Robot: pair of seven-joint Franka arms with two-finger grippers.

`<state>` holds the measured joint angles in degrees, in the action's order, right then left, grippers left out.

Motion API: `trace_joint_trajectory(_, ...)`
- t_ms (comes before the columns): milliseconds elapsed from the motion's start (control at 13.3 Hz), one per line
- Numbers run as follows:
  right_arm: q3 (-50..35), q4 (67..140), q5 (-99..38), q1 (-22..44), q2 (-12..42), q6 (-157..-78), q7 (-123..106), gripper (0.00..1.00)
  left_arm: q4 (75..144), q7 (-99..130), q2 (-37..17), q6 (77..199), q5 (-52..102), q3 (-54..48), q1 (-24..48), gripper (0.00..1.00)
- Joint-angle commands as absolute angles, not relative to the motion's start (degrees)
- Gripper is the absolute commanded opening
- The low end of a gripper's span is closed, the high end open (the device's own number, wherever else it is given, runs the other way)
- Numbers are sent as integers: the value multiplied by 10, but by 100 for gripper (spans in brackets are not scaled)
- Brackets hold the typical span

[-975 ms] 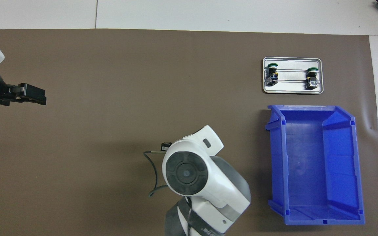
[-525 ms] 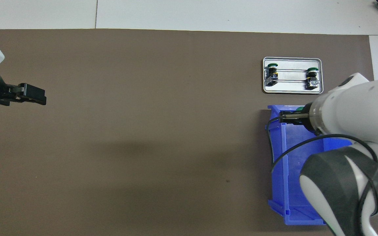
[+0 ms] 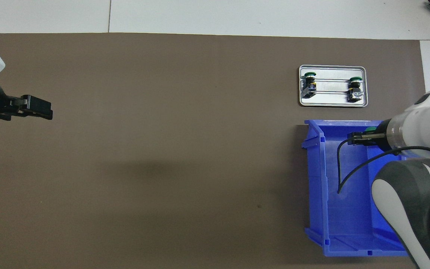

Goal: Place and press button with both arms
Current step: 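Carry the cylinder into the blue bin with the right gripper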

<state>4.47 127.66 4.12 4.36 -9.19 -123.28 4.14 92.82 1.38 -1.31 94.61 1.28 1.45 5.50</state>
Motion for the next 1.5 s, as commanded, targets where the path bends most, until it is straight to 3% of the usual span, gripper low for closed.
trace_joint_trajectory(0, 37, 1343, -5, 14, -117, -1280, 16, 0, 951, 14, 5, 958, 18, 14, 52, 100)
trace_joint_trajectory(375, 36, 1383, -30, -1, -35, -1431, -8, 0, 951, 13, 5, 958, 18, 14, 52, 100)
trace_joint_trajectory(825, 36, 1391, -31, 3, 0, -1474, -8, 0, 951, 14, 5, 958, 18, 14, 52, 100)
trace_joint_trajectory(900, 36, 1391, -31, 1, 3, -1475, -8, 4, 951, 14, 5, 958, 18, 14, 52, 100)
trace_joint_trajectory(1051, 36, 1390, -31, 3, 5, -1475, -5, 43, 951, 14, 5, 958, 18, 14, 52, 100)
trace_joint_trajectory(1126, 36, 1389, -31, 3, 5, -1473, -4, 80, 951, 14, 5, 958, 18, 14, 52, 100)
trace_joint_trajectory(1201, 36, 1384, -31, 2, 5, -1470, -4, 95, 951, 14, 5, 958, 18, 14, 52, 100)
trace_joint_trajectory(1426, 36, 1335, -31, 5, -12, -1412, -4, 99, 951, 14, 5, 958, 18, 14, 52, 100)
